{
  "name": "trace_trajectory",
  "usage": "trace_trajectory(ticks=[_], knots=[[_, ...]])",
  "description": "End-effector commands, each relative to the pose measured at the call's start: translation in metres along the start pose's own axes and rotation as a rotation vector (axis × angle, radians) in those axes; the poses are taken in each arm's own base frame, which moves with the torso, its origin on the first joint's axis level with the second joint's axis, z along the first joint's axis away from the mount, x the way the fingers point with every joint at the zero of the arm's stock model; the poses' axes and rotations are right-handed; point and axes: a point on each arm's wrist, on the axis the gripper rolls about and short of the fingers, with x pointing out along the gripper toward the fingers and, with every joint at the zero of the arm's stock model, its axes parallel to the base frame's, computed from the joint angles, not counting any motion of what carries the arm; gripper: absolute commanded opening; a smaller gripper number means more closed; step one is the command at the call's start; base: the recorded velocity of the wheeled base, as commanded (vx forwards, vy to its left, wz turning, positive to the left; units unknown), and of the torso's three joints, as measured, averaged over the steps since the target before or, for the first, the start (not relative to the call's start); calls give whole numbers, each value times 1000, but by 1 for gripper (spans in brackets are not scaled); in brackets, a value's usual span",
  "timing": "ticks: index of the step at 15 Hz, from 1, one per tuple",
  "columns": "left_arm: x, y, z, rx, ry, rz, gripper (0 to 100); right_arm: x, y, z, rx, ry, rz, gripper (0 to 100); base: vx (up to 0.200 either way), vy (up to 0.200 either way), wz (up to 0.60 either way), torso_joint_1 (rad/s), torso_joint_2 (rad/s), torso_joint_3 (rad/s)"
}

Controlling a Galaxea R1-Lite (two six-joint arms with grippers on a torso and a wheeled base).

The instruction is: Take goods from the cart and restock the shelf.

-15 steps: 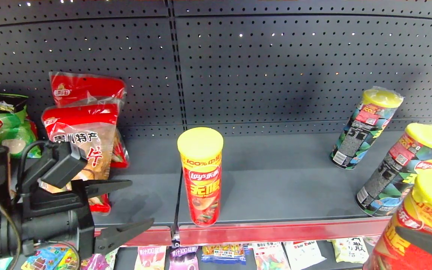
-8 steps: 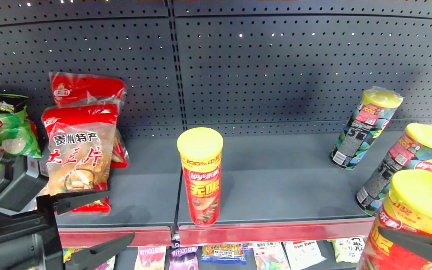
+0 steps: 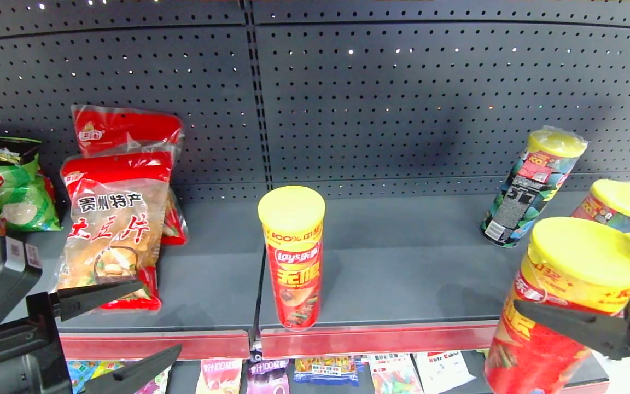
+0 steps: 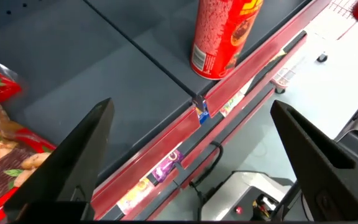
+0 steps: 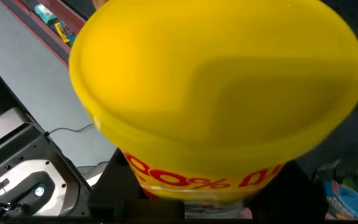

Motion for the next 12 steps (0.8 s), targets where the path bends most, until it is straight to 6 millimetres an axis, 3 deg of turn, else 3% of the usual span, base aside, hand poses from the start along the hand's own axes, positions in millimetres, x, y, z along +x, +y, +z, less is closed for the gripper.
trace_trajectory(ticks=[1, 4, 8, 12], knots=[[-9, -5, -3, 9, -19, 5, 100, 50, -6, 14, -16, 2, 45, 0, 0, 0, 0, 0, 0, 0], [-16, -7, -2, 10, -20, 17, 100, 98, -14, 35, -39, -58, 54, 0, 0, 0, 0, 0, 0, 0], [-20, -9, -2, 18, -34, 20, 100, 155, -21, 78, -60, -128, 77, 0, 0, 0, 0, 0, 0, 0], [-18, -8, -1, 21, -27, 17, 100, 197, -24, 100, -73, -176, 89, 0, 0, 0, 0, 0, 0, 0]])
